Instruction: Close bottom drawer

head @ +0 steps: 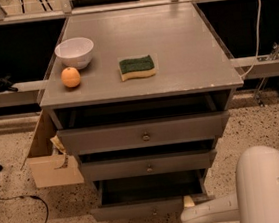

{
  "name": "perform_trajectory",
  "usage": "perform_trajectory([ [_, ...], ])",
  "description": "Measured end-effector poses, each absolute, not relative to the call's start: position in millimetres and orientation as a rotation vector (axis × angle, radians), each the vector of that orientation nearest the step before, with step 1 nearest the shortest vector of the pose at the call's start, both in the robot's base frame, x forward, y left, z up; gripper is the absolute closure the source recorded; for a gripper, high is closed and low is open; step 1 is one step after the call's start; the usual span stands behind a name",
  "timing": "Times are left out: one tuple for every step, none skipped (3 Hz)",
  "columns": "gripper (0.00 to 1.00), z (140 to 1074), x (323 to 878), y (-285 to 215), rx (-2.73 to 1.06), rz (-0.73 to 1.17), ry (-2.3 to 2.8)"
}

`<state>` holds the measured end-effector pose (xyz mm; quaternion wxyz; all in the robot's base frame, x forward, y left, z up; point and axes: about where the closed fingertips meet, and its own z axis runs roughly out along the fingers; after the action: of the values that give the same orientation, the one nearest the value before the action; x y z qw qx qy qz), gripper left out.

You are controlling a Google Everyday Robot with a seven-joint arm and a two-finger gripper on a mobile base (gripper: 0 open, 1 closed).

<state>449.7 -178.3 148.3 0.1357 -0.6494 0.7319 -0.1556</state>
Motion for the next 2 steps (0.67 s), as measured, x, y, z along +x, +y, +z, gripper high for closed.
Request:
perform_trajectory([
  [0.11, 150.0, 449.7, -178.3, -1.881, -0.451, 2.12],
  [0.0, 153.1, 449.7, -178.3, -1.881, -0.451, 2.12],
])
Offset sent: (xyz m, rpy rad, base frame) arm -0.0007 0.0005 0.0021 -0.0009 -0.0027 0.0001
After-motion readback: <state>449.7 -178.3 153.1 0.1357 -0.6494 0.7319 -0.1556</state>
